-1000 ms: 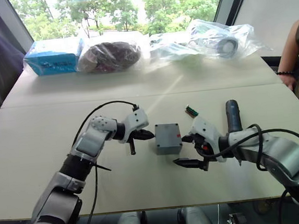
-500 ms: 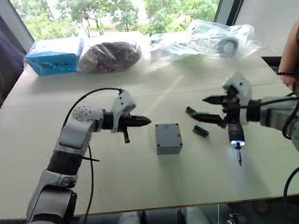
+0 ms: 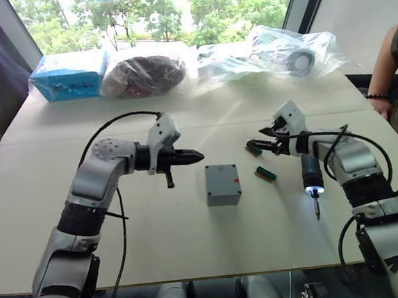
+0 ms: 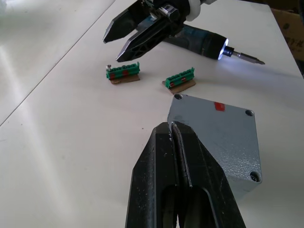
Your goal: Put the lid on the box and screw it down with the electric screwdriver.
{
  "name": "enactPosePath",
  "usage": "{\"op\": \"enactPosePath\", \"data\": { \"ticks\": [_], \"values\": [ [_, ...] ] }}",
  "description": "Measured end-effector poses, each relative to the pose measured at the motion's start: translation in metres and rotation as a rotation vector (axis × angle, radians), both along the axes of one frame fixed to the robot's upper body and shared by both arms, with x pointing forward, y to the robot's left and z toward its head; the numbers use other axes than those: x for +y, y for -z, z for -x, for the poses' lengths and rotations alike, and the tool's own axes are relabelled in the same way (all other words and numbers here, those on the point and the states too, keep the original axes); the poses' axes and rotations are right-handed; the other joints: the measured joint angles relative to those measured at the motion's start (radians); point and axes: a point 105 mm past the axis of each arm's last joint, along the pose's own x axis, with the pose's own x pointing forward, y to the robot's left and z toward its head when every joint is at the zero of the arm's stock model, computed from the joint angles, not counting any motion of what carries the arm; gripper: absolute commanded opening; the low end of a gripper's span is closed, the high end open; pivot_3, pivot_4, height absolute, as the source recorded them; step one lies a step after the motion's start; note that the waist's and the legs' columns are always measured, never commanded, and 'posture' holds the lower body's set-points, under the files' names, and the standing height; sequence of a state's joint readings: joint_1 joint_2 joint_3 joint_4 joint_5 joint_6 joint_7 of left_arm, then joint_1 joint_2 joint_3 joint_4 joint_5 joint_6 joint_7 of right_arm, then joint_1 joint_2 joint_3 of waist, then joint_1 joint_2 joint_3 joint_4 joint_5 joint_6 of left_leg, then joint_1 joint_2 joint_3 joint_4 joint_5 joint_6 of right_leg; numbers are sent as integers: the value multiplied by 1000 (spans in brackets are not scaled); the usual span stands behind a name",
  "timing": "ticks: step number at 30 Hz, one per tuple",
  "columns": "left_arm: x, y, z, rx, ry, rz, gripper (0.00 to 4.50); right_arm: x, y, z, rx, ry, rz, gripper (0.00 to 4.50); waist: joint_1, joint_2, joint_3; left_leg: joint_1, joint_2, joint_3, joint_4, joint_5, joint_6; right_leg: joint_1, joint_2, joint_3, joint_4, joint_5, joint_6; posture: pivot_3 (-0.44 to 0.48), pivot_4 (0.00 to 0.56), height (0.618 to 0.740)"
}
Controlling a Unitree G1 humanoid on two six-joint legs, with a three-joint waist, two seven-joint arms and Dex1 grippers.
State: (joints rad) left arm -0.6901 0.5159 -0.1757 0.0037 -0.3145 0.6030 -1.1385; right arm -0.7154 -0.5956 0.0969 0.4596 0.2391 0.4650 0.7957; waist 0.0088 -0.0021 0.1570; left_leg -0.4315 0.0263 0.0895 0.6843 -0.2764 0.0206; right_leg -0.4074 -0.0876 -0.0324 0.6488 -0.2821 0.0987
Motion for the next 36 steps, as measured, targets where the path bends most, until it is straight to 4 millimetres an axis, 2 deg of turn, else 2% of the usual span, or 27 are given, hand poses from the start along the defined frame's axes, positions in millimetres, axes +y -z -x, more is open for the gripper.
{"op": "enactPosePath", "data": {
  "ticks": [10, 11, 12, 17, 27, 36],
  "values": [
    [2, 2, 0, 0, -17, -2, 0, 7, 4, -10, -1, -17, 4, 2955, -2, 0, 0, 0, 0, 0, 0, 0, -1, 0, 0, 0, 0, 0, 0, 0, 150, 740],
    [2, 2, 0, -1, -18, -2, 0, 8, 4, -10, 1, -17, 5, 2434, -2, 0, 0, 0, 0, 0, 0, 0, -1, 0, 0, 0, 0, 0, 0, 0, 150, 740],
    [2, 2, -1, -1, -20, -2, 0, 9, 5, -11, 4, -17, 2, 2235, -2, 0, 0, 0, 0, 0, 0, 0, -1, 0, 0, 0, 0, 0, 0, 0, 150, 740],
    [2, 2, -1, -4, -27, -2, 0, 10, 10, -11, 14, -16, 0, 97, -2, 0, 0, 0, 0, 0, 0, 0, -1, 0, 0, 0, 0, 0, 0, 0, 150, 740],
    [2, 2, -2, -6, -33, -2, 0, 11, 7, -10, 9, -25, -5, 34, -4, 0, 0, 0, 0, 0, 0, 0, -1, 0, 0, 0, 0, 0, 0, 0, 150, 740],
    [5, 7, -5, 17, -50, 0, 0, 15, -14, -7, -58, -41, -30, 34, -3, 0, 0, 0, 0, 0, 0, 0, -1, 0, 0, 0, 0, 0, 0, 0, 150, 740]
  ]
}}
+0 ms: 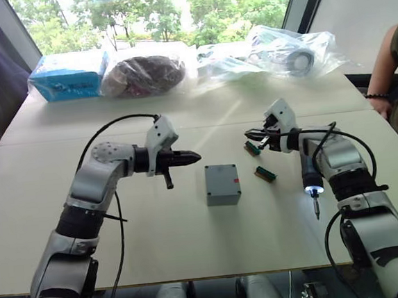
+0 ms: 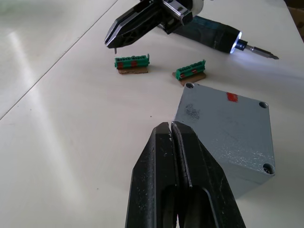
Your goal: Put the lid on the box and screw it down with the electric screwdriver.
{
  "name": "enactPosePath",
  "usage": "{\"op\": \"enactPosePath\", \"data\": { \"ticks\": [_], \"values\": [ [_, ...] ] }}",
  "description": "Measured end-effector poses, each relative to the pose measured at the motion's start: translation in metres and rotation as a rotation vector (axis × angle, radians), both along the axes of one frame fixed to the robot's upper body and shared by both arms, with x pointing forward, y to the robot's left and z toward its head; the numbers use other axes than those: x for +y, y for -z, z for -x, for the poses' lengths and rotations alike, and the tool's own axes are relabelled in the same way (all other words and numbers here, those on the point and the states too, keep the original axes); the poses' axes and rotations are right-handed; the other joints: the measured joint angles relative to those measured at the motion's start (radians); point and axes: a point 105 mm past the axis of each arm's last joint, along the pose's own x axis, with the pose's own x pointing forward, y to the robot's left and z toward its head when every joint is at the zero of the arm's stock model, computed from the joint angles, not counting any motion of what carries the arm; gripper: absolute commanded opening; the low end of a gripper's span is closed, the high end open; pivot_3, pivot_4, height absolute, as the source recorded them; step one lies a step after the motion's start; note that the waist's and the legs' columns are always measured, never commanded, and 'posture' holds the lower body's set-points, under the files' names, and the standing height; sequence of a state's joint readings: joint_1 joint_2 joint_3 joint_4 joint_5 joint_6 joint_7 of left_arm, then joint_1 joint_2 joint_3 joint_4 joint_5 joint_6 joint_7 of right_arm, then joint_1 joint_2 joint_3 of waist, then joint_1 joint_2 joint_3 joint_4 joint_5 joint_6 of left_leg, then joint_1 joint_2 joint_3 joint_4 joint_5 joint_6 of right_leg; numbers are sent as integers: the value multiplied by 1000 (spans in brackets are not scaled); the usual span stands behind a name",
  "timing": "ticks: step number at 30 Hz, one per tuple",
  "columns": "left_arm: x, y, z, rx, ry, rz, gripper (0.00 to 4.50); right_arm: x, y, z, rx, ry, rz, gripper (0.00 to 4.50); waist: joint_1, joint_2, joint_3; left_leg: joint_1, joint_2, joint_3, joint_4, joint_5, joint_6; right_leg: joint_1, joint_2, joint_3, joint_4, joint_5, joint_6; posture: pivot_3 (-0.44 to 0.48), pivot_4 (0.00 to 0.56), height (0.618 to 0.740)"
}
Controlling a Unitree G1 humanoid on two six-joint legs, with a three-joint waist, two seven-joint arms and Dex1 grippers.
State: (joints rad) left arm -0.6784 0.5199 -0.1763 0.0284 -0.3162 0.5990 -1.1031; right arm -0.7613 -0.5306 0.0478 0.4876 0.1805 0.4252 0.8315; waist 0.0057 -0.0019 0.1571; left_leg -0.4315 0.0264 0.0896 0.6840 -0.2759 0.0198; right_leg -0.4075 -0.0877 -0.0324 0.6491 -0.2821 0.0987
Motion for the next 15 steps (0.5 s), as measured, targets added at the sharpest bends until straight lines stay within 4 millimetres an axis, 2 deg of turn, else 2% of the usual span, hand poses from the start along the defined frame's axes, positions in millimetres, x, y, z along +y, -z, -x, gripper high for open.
{"op": "enactPosePath", "data": {
  "ticks": [4, 8, 12, 15],
  "values": [
    [0, 0, 1, 4, 3, 0, 0, 2, -19, 5, -66, -6, -5, 34, 1, 0, 0, 0, 0, 0, 0, 0, 0, 0, 0, 0, 0, 0, 0, 0, 150, 740],
    [6, -3, 12, 9, 47, -31, 0, 16, -42, 35, -127, -90, -43, 34, 1, 0, 0, 0, 0, 0, -1, 0, 0, 0, 0, 0, 0, 0, 0, 0, 150, 740],
    [7, 1, 28, 10, 121, -93, 0, 33, -33, 66, -91, -152, -62, 34, 5, 0, 0, 0, 0, 0, -1, 0, 0, 0, 0, 0, 0, 0, 0, 0, 150, 740],
    [5, 4, 32, 28, 140, -94, 0, 42, -29, 82, -80, -169, -64, 34, 8, 0, 0, 0, 0, 0, 0, -1, 1, 0, 0, 0, 0, 0, 0, 0, 150, 740]
  ]
}}
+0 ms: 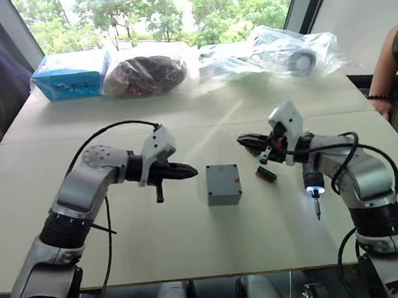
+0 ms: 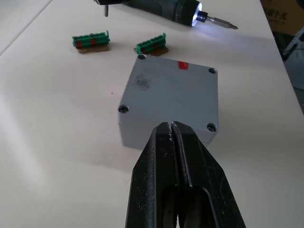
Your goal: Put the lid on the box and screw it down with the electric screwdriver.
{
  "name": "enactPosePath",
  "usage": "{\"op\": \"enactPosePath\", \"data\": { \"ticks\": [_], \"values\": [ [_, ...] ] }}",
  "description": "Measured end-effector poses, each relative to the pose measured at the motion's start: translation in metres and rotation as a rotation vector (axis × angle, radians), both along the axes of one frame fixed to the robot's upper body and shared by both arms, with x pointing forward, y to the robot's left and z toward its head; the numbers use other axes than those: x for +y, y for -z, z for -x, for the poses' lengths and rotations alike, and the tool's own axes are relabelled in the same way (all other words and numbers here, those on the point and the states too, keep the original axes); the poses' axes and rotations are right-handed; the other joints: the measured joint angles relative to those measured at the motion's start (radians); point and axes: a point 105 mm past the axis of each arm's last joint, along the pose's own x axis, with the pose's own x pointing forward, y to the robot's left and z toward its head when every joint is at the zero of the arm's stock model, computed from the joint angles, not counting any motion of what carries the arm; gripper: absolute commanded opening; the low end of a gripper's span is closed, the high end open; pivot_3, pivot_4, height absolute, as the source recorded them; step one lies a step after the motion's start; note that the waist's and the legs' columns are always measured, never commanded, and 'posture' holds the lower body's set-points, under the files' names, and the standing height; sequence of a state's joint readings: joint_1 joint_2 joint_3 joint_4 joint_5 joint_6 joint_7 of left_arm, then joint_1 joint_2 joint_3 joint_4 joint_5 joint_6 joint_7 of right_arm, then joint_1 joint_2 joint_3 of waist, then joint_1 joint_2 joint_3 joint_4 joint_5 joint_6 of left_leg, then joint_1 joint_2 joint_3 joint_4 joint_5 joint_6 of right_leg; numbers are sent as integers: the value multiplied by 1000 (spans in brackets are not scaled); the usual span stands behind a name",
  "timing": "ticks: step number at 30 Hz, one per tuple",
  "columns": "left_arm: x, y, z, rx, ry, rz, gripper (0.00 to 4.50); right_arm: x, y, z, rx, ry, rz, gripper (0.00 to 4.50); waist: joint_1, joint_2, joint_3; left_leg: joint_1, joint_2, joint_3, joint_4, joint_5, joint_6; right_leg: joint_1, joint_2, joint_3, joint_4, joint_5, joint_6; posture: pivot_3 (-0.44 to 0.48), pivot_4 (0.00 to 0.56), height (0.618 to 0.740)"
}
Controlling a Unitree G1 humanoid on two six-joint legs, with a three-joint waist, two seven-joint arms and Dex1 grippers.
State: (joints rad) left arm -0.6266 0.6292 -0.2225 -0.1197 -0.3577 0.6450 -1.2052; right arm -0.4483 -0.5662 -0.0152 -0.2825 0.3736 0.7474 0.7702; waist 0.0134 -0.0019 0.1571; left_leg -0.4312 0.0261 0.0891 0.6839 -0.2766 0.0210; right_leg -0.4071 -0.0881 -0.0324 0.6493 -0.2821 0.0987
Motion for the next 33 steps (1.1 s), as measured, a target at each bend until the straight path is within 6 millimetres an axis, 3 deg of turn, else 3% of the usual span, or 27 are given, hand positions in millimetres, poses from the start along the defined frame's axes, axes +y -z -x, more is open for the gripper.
{"op": "enactPosePath", "data": {
  "ticks": [11, 33],
  "values": [
    [-2, 7, -4, 7, 8, -21, 0, 9, 21, 17, 71, -14, 21, 34, -2, 0, 0, 0, 0, 0, 0, -1, 2, 0, 1, 0, 0, 0, 0, 0, 150, 740],
    [-3, 6, -6, -11, -3, -16, 0, 7, 36, 10, 80, -6, 51, 34, -1, 0, 0, 0, 0, 0, 0, -1, 2, 0, 1, 0, 0, 0, 0, 0, 150, 740]
  ]
}}
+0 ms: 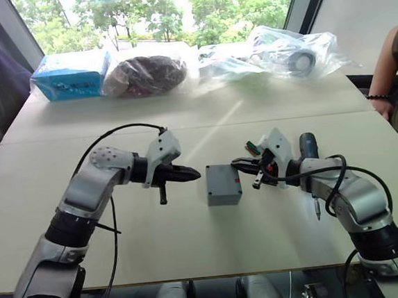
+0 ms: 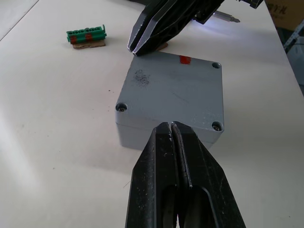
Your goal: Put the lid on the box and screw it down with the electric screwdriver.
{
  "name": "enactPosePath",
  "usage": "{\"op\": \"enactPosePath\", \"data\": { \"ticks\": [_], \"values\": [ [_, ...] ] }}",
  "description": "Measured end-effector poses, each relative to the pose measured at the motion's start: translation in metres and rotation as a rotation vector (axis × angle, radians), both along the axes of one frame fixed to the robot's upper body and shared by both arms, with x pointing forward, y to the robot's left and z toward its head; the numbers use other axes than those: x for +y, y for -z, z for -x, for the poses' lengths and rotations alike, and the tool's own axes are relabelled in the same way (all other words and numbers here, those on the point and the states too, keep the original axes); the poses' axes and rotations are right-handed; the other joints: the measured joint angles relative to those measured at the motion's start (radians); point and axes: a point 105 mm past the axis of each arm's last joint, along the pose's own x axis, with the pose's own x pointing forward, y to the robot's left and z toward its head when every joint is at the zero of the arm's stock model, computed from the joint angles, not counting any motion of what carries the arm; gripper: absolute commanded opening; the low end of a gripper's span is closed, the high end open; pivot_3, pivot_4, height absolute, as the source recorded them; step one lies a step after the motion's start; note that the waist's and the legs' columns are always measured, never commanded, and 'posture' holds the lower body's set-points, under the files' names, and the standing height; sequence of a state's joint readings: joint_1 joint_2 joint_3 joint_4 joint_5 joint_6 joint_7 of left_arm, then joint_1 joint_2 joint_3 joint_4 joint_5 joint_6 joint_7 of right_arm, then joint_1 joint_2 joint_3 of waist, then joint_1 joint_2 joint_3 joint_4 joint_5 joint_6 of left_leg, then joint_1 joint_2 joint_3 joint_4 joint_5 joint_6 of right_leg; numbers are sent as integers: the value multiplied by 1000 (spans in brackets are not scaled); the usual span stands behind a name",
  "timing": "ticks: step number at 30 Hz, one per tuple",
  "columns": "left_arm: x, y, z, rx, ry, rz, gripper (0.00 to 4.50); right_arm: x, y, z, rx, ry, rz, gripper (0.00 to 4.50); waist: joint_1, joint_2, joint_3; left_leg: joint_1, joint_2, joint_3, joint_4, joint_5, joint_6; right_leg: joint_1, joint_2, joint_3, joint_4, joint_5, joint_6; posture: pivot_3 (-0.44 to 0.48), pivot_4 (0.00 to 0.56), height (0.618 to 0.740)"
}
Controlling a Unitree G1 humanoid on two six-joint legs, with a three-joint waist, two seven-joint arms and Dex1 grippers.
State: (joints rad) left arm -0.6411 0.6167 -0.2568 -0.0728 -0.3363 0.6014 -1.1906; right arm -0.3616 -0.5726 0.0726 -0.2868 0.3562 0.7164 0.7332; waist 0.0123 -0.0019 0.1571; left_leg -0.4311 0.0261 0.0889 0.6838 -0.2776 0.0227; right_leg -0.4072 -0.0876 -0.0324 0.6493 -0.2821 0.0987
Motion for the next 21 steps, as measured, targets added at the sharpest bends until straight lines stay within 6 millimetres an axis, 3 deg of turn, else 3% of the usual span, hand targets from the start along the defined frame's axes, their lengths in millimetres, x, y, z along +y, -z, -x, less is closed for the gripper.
{"op": "enactPosePath", "data": {
  "ticks": [1, 4, 12, 17, 19, 20, 21],
  "values": [
    [0, 0, 0, 0, 0, 1, 0, 0, 0, 0, -1, 1, 0, 34, 0, 0, 0, 0, 0, 0, 0, 0, 0, 0, 0, 0, 0, 0, 0, 0, 150, 740],
    [-1, 0, 0, 0, 1, 3, 0, -1, 0, -1, -1, 3, -1, 858, 0, 0, 0, 0, 0, 0, 0, 0, 0, 0, 0, 0, 0, 0, 0, 0, 150, 740],
    [-5, -2, 0, 5, 7, 33, 0, -5, 0, -1, 9, 14, 7, 3954, 0, 0, 0, 0, 0, 0, 0, 0, 0, 0, 0, 0, 0, 0, 0, 0, 150, 740],
    [-9, -9, -1, 14, 12, 69, 0, -24, -16, -6, 42, 112, -61, 3954, 0, 0, 0, 0, 0, 0, 0, 0, -1, 0, 0, 0, 0, 0, 0, 0, 150, 740],
    [-12, -16, -1, 1, 29, 76, 0, -34, -34, -11, 55, 168, -81, 3954, -1, 0, 0, 0, 0, 0, 0, 0, -1, 0, 0, 0, 1, 0, 0, 0, 150, 740],
    [-14, -21, -1, -12, 43, 77, 0, -44, -53, -16, 36, 217, -85, 3954, 0, 0, 0, 0, 0, 0, 0, 1, -1, 0, 0, 0, 1, 0, 0, 0, 150, 740],
    [-15, -24, -1, -22, 53, 78, 0, -54, -71, -17, 23, 257, -89, 4247, 1, 0, 0, 0, 0, 0, 0, 0, -1, 0, 0, 0, 0, 0, 0, 0, 150, 740]
  ]
}}
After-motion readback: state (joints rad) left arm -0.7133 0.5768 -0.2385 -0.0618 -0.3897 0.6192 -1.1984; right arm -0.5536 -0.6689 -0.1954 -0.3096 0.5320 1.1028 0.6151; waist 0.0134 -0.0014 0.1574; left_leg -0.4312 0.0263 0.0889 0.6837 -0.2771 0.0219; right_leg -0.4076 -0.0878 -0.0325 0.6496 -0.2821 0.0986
